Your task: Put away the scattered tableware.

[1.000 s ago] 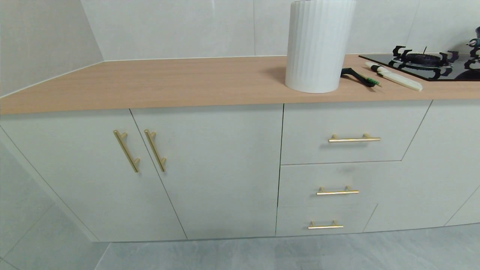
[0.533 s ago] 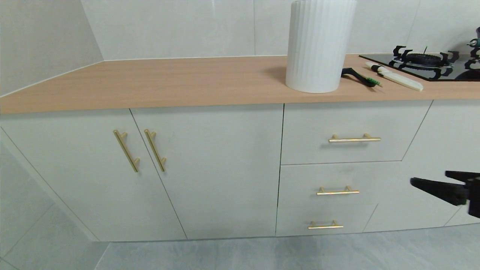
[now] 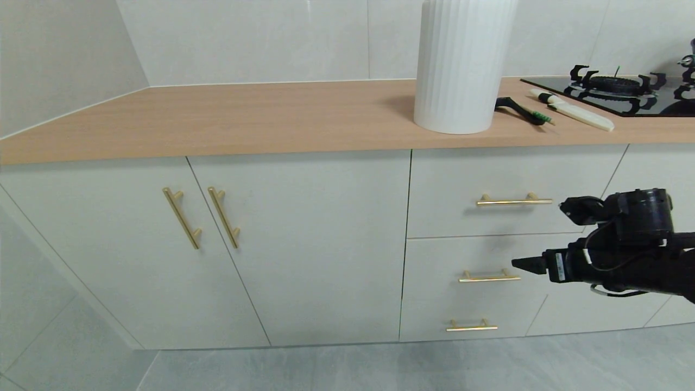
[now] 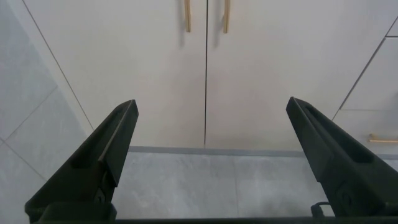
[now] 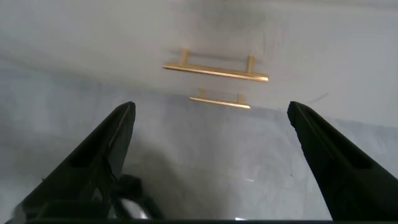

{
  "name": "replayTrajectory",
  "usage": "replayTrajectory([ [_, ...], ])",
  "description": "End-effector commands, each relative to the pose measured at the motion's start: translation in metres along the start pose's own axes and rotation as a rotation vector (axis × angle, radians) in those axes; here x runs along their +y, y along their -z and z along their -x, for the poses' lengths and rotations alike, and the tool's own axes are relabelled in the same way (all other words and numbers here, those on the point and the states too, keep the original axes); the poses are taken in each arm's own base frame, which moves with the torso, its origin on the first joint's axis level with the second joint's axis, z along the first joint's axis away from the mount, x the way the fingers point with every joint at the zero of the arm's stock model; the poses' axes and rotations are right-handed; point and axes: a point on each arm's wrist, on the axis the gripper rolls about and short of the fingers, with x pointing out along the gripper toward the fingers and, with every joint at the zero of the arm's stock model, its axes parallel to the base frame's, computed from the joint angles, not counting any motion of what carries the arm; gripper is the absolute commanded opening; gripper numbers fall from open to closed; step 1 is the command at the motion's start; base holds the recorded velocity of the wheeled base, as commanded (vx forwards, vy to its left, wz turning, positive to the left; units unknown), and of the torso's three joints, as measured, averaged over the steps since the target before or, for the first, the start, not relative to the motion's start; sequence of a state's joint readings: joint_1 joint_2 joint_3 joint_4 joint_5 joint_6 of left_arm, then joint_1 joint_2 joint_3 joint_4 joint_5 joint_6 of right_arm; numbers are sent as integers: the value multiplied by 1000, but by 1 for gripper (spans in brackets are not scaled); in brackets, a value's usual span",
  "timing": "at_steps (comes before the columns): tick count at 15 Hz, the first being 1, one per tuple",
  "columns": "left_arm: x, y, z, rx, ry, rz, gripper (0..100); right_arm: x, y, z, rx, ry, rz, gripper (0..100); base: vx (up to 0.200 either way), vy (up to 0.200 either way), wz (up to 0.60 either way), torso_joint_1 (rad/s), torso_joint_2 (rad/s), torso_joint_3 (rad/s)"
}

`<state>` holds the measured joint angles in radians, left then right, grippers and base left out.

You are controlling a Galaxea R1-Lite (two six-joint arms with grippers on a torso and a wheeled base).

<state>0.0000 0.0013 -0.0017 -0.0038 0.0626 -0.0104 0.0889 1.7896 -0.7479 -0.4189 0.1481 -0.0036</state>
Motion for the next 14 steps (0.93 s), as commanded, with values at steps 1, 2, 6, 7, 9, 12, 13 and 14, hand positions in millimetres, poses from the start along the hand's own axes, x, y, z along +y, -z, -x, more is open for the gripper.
replayTrajectory([
  [1,0,0,0,0,0,0,100,-5,28,-46,94,28,-8,100,0,0,0,0,0,0],
  [2,0,0,0,0,0,0,100,-4,34,-57,87,47,-1,100,0,0,0,0,0,0],
  [6,0,0,0,0,0,0,100,-5,57,-101,-1,151,19,100,0,0,0,0,0,0],
  [7,0,0,0,0,0,0,100,-5,58,-105,-42,165,21,100,0,0,0,0,0,0],
  [9,0,0,0,0,0,0,100,-3,62,-113,-72,178,26,100,0,0,0,0,0,0],
  [12,0,0,0,0,0,0,100,-1,68,-120,-63,191,29,100,0,0,0,0,0,0],
  [13,0,0,0,0,0,0,100,1,68,-124,-87,186,24,100,0,0,0,0,0,0],
  [14,0,0,0,0,0,0,100,1,68,-129,-125,192,6,100,0,0,0,0,0,0],
])
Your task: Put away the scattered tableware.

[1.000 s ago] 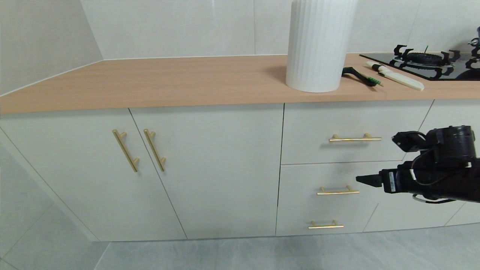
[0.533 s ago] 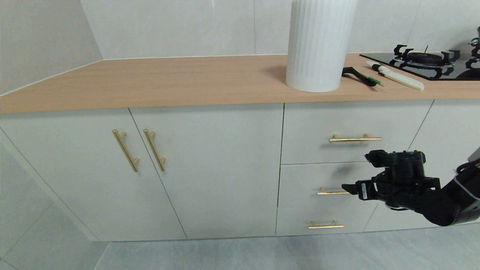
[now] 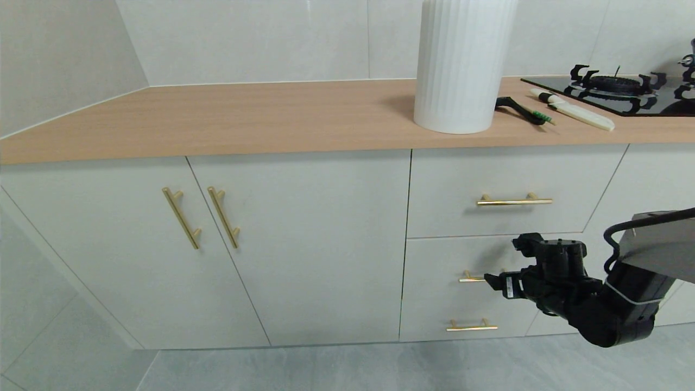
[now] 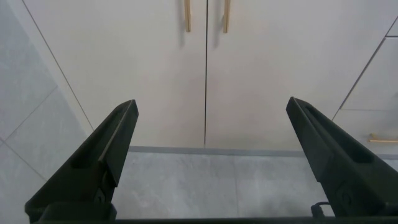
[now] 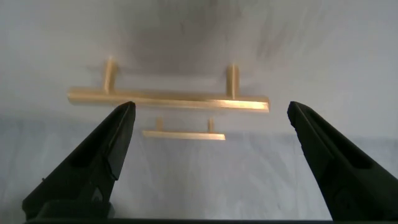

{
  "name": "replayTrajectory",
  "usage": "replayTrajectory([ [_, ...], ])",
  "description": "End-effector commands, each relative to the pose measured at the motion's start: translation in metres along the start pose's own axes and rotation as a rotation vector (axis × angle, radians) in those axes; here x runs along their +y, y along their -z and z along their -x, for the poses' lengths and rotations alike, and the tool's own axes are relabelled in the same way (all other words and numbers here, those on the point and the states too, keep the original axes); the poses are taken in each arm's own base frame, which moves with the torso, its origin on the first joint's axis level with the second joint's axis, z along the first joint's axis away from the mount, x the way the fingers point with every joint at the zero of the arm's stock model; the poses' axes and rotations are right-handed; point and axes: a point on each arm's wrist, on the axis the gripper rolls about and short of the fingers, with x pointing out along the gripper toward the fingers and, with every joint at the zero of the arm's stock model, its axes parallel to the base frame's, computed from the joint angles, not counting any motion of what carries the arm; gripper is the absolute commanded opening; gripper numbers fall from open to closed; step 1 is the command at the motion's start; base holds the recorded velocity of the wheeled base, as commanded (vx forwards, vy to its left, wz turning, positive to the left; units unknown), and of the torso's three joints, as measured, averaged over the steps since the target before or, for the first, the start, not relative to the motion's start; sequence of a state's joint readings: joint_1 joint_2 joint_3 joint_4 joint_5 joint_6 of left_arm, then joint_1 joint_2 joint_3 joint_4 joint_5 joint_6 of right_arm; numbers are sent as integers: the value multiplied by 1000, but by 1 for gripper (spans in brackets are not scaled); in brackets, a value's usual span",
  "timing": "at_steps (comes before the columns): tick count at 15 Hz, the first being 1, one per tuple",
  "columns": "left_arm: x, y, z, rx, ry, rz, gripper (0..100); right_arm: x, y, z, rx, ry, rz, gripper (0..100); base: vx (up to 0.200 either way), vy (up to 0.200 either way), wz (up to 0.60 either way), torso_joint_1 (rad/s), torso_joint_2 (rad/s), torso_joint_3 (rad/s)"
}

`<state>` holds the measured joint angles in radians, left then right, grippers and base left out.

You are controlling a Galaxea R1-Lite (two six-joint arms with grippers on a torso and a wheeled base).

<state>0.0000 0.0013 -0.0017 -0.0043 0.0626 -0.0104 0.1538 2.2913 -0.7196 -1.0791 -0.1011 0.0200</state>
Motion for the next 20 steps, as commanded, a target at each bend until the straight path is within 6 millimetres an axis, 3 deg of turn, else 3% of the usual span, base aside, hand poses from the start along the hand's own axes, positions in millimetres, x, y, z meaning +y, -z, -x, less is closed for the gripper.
replayTrajectory([
  [1,0,0,0,0,0,0,100,3,10,-12,-27,21,-17,100,0,0,0,0,0,0],
  [10,0,0,0,0,0,0,100,4,12,-27,-56,67,-20,100,0,0,0,0,0,0],
  [20,0,0,0,0,0,0,100,4,22,-26,-16,73,-7,100,0,0,0,0,0,0],
])
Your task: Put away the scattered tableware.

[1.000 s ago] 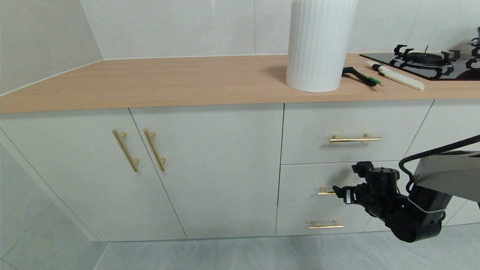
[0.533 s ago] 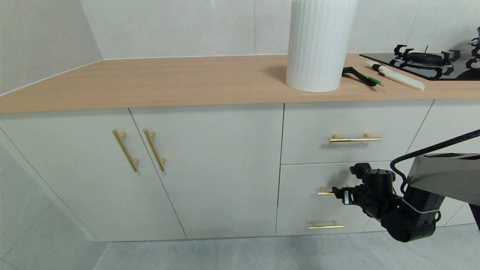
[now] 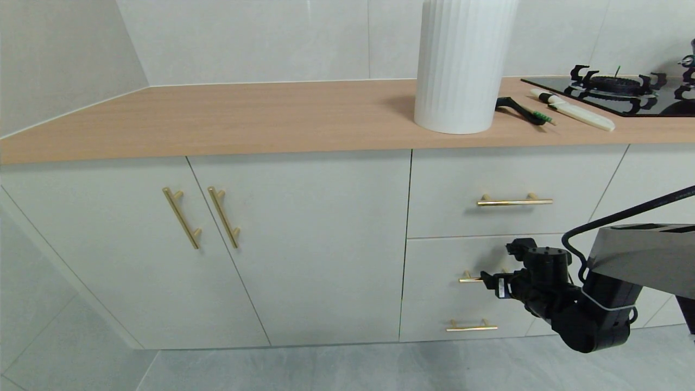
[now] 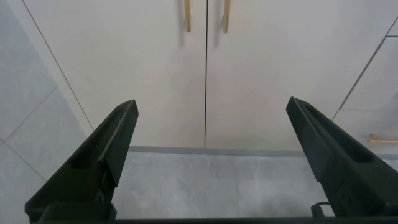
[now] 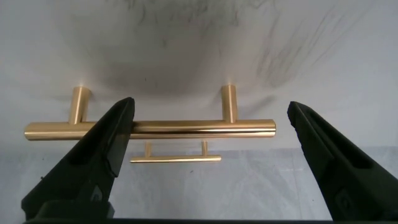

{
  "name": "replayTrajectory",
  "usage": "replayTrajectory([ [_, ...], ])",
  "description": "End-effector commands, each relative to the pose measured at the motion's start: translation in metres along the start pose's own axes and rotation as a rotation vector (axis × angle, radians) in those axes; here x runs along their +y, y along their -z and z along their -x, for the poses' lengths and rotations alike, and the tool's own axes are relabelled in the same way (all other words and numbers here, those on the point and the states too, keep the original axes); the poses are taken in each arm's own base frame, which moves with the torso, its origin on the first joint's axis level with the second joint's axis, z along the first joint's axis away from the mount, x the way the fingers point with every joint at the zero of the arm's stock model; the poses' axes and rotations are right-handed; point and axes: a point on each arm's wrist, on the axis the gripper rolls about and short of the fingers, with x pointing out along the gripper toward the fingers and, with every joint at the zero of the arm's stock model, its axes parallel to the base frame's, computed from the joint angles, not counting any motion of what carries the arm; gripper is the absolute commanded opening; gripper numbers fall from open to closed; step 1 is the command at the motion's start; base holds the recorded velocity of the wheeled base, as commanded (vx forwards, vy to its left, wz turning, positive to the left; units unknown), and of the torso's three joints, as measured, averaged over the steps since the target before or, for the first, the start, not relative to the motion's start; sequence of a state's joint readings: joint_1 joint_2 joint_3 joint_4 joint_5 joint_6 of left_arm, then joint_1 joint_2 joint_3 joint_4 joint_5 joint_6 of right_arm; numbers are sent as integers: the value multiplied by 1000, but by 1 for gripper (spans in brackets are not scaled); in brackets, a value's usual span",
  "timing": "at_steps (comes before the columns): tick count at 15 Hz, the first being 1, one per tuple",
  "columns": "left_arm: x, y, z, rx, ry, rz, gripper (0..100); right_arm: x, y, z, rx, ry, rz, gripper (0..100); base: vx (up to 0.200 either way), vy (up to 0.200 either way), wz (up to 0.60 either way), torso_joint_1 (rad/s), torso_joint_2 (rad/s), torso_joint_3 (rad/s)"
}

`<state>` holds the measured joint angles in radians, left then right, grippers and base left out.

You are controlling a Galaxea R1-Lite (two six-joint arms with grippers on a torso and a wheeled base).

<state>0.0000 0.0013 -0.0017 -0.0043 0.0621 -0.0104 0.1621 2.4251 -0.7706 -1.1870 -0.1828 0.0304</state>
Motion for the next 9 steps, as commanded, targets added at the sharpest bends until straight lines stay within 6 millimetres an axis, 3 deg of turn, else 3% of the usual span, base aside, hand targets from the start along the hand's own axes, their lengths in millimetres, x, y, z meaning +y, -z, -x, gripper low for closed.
replayTrajectory([
  [1,0,0,0,0,-1,0,100,0,1,2,12,0,5,100,0,0,0,0,0,0],
  [7,0,0,0,0,-1,0,100,-4,-3,27,129,-21,75,100,0,0,0,0,0,0],
  [9,0,0,0,0,-1,0,100,-6,-48,78,116,-105,73,100,0,0,0,0,0,0],
])
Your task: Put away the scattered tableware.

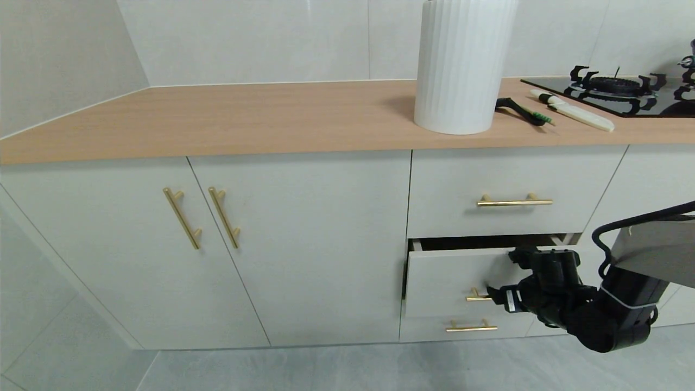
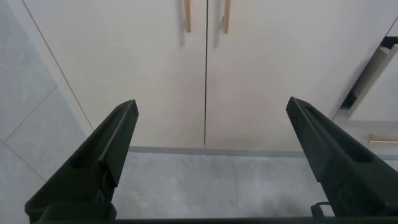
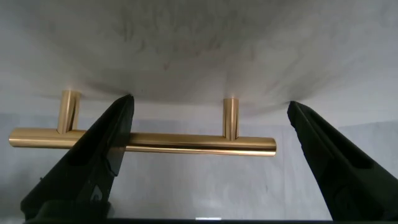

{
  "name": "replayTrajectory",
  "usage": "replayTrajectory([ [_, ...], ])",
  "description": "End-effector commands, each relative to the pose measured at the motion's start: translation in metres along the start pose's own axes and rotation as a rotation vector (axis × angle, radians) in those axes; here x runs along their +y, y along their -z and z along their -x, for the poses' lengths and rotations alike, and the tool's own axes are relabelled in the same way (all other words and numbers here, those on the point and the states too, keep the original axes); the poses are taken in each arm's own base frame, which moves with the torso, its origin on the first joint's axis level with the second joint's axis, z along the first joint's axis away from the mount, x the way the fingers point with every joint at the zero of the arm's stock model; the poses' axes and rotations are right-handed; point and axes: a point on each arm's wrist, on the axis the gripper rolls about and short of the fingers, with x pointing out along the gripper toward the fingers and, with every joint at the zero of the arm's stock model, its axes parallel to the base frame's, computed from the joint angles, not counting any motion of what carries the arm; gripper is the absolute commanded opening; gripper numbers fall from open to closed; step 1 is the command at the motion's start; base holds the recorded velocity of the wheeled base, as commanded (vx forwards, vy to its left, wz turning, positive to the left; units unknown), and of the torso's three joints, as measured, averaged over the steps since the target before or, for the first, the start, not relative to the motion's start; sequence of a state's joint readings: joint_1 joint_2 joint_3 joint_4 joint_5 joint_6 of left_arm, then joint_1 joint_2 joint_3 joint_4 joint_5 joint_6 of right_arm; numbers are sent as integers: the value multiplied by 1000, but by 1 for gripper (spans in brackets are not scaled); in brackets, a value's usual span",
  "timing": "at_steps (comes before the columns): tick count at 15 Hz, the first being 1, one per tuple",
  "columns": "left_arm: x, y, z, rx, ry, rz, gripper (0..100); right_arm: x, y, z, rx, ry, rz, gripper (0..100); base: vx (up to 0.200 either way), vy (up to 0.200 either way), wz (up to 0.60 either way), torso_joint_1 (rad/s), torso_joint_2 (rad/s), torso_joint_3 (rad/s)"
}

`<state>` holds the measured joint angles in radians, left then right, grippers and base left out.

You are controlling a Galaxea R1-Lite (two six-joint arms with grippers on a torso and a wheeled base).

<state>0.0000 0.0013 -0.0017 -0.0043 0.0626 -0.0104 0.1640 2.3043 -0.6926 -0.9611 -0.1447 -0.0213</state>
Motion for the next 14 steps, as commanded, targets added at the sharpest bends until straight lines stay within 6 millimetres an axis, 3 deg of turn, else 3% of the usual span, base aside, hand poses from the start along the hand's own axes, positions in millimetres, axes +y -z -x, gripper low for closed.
replayTrajectory([
  [1,0,0,0,0,0,0,100,-4,-50,79,-55,-106,4,100,0,0,0,0,0,0],
  [2,0,0,0,0,0,0,100,-8,-67,125,-9,-175,11,100,0,0,0,0,0,0],
  [3,0,0,0,0,0,0,100,-11,-89,191,53,-299,21,100,0,0,0,0,0,0],
  [4,0,0,0,0,0,0,100,-14,-98,221,73,-350,9,100,0,0,0,0,0,0],
  [5,0,0,0,0,0,0,100,-16,-103,236,44,-359,0,100,0,0,0,0,0,0],
  [7,0,0,0,0,0,0,100,-17,-117,233,-34,-334,-4,100,0,0,0,0,0,0],
  [9,0,0,0,0,0,0,100,-19,-134,201,-62,-274,-17,100,0,0,0,0,0,0],
  [14,0,0,0,0,0,0,100,-1,-118,103,11,-150,-8,100,0,0,0,0,0,0],
])
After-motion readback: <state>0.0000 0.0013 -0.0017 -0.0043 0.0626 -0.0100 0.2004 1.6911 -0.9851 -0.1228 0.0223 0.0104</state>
